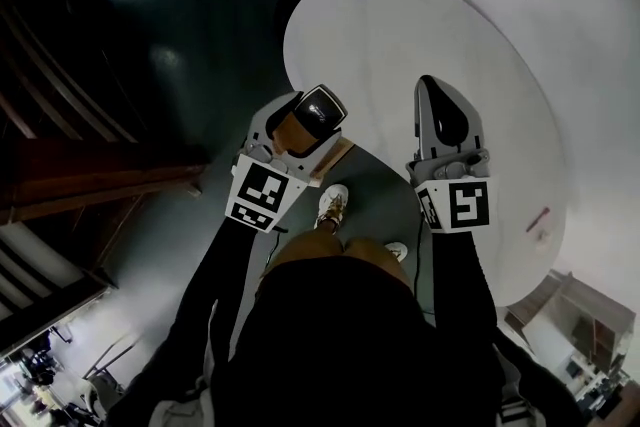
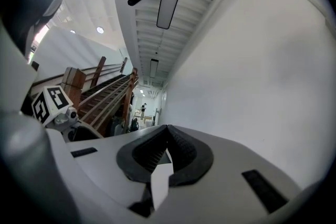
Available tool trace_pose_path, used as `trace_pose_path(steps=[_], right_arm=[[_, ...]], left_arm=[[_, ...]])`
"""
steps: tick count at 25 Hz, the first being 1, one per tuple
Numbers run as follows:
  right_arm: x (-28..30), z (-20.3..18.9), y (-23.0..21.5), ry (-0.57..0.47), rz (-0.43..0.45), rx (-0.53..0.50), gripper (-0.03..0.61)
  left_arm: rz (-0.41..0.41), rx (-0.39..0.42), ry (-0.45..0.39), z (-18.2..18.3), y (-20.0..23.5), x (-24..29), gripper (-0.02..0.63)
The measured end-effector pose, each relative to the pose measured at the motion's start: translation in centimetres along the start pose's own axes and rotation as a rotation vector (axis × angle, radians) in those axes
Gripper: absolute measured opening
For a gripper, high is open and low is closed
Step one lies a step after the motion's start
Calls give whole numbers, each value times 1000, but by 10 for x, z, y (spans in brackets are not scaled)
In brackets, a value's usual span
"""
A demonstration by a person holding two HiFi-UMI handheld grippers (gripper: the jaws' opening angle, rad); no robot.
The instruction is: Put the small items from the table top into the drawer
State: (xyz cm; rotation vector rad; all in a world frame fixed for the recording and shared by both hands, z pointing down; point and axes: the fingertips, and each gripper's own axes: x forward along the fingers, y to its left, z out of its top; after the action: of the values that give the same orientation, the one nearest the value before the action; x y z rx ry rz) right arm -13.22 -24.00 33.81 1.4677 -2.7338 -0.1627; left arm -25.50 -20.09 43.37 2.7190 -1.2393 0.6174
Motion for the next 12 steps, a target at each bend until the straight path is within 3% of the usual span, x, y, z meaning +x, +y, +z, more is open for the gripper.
trace_pose_path(steps=[7, 12], right_arm=[[19, -9, 12, 42, 17, -13, 26], [16, -13, 10, 72, 0, -25, 26]], left_arm=[[-19, -33, 283, -134, 14, 6, 342], [-85, -43, 454, -210, 5, 25, 342]])
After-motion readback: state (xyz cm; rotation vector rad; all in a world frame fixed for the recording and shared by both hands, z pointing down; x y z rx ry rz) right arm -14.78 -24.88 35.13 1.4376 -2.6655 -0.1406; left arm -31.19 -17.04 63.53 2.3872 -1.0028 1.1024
